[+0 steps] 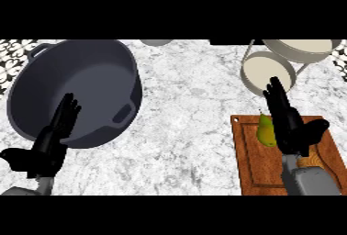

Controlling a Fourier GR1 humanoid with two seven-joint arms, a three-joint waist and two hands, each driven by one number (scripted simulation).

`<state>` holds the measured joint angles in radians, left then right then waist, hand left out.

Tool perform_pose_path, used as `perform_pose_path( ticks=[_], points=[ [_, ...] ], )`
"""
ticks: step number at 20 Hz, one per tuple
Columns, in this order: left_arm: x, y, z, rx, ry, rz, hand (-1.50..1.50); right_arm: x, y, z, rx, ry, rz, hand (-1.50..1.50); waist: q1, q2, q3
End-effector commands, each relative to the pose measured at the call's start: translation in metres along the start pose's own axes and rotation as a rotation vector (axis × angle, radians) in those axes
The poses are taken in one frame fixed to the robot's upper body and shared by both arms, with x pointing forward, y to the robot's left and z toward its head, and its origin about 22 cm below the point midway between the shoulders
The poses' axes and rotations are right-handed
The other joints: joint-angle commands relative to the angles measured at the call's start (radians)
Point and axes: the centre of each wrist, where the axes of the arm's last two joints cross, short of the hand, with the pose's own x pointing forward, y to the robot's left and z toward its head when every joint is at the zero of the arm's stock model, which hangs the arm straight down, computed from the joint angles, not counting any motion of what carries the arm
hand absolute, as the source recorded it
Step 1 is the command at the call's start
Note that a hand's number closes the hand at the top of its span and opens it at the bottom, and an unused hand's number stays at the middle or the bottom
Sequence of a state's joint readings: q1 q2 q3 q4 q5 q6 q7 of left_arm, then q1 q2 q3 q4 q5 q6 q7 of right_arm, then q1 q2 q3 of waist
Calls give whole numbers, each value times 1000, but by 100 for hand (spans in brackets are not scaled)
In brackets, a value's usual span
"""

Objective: Pick the croissant from the cutting board and place it in the tiered basket

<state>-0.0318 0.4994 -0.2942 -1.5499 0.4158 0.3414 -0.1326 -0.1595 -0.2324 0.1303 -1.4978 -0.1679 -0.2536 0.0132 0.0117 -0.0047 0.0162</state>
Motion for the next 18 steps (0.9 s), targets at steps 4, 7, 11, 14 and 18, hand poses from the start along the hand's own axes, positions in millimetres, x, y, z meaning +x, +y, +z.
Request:
perform_pose_path(
  ticks=[4, 7, 11, 14, 18],
  points=[
    [12, 20, -22, 117, -26, -227, 0, 24, -83, 26, -44, -116, 52, 150, -50, 1, -15],
    [-5, 32, -6, 122, 65, -222, 0, 59, -84, 11, -455, -413, -210, 150, -170, -85, 19],
    [6, 42, -17, 125, 52, -307, 0, -18, -167, 86, -688, 102, 380, -150, -87, 2, -17],
    [17, 42, -27, 109, 34, -320, 0, 15, -181, 122, -664, 81, 413, -150, -57, -1, -18],
    [20, 28, -33, 89, 18, -323, 0, 52, -174, 134, -504, 172, 562, -150, -45, 2, -19]
  ],
)
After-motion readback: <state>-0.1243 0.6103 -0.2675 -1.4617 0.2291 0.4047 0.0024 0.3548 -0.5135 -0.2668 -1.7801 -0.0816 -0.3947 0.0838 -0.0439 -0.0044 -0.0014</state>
